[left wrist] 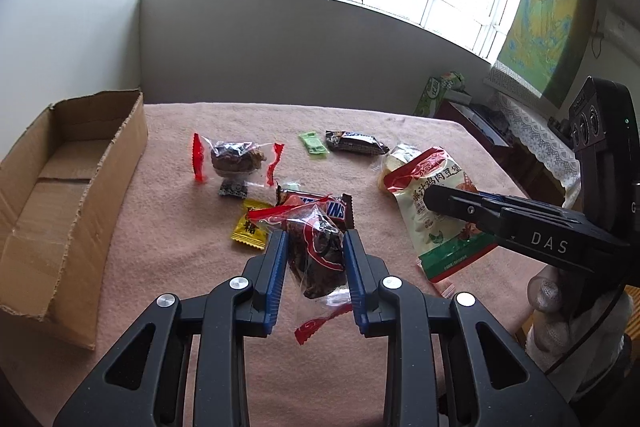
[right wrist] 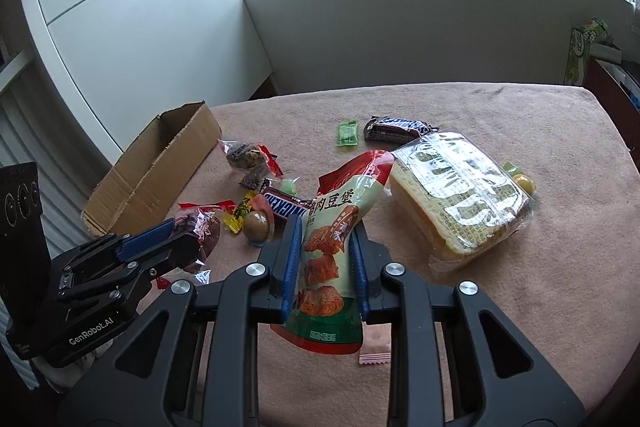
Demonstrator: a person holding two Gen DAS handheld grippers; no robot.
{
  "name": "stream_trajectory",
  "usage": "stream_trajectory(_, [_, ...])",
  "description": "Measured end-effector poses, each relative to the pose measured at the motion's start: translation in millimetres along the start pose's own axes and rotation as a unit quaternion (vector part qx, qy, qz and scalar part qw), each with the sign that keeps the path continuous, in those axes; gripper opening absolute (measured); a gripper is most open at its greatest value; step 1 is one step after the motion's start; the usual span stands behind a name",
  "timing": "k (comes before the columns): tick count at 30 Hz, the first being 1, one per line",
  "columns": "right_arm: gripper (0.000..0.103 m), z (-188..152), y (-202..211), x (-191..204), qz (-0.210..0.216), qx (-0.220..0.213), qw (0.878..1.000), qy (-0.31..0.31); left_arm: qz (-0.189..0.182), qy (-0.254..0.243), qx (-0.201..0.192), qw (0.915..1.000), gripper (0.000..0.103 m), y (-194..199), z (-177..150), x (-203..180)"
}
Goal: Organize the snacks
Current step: 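Carry both bags over the cardboard box and open both tools to drop them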
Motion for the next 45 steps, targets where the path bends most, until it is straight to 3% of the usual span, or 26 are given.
stream_trajectory(12, [0.024,39,-31,62,0.049,-0.007,0.999,0.018,0.044,0.043,-0.049,0.9969,0.027,32,14,60])
stream_trajectory(24, [0.024,80,-82,138,0.095,-0.002,0.995,0.043,0.106,0.091,-0.078,0.9871,0.027,59,23,143])
stream_trajectory(31, [0.024,90,-122,192,0.110,0.013,0.992,0.066,0.142,0.114,-0.075,0.9805,0.027,59,24,184])
stream_trajectory(39, [0.025,86,-174,226,0.109,0.052,0.989,0.086,0.143,0.138,-0.056,0.9784,0.027,52,15,213])
stream_trajectory(45, [0.038,85,-182,234,0.102,0.050,0.989,0.099,0.145,0.147,-0.053,0.9770,0.028,55,11,224])
Point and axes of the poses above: each gripper's, at about its wrist camera, not at the fingertips, and y roughly against the way its jaws point, x to its left, z to its top, the point moved 1 cm from there along -y, roughly the way its jaws point, and after that the axes turned 1 degree about z, right-handed, at the moved point
